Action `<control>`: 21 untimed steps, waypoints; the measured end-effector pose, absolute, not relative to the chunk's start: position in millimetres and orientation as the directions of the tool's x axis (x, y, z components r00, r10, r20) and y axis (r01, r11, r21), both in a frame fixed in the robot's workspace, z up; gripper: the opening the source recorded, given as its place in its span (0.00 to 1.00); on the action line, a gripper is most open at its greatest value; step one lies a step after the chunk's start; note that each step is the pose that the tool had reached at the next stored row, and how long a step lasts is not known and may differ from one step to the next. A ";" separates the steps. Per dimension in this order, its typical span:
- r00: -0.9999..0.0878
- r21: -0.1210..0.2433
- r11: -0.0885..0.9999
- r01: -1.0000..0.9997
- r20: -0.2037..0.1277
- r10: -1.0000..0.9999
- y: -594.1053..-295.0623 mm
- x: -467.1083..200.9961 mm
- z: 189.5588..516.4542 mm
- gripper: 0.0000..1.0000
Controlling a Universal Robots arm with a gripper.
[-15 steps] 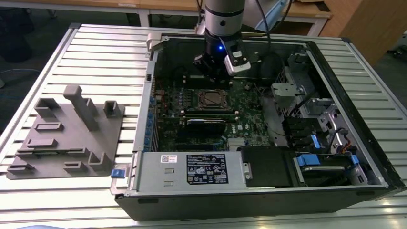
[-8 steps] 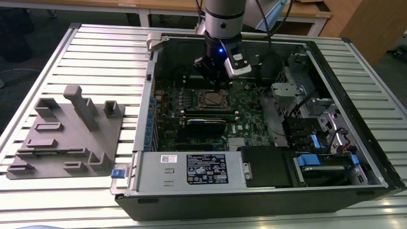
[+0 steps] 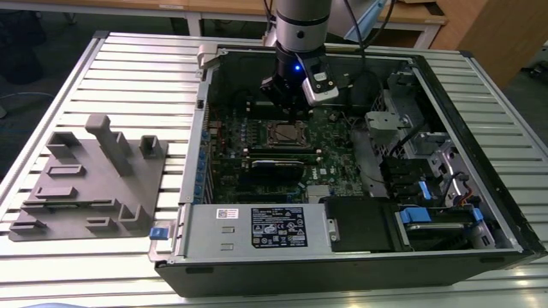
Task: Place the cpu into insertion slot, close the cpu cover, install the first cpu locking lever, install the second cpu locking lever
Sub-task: 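Install the second cpu locking lever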
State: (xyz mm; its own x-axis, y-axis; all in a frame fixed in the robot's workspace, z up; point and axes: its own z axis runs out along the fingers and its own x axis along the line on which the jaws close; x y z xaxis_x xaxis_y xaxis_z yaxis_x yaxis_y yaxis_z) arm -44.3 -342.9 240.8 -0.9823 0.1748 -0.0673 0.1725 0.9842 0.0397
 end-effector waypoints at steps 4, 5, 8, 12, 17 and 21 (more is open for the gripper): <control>-0.982 0.039 0.984 0.172 -0.067 0.175 -343.0 -44.3 241.7 0.11; -0.982 0.040 0.984 0.172 -0.067 0.175 -343.0 -44.3 242.4 0.11; -0.982 0.040 0.984 0.172 -0.067 0.175 -342.9 -44.3 245.0 0.11; -0.982 0.040 0.984 0.172 -0.067 0.175 -342.9 -44.3 248.7 0.11; -0.982 0.040 0.984 0.172 -0.067 0.175 -342.9 -44.3 250.0 0.11; -0.982 0.040 0.984 0.172 -0.067 0.175 -342.9 -44.3 250.6 0.11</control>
State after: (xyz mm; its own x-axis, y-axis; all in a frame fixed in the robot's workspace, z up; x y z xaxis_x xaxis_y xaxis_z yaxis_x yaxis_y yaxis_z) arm -44.3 -342.9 250.6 -0.9823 0.1748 -0.0673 0.1724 0.9842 0.0398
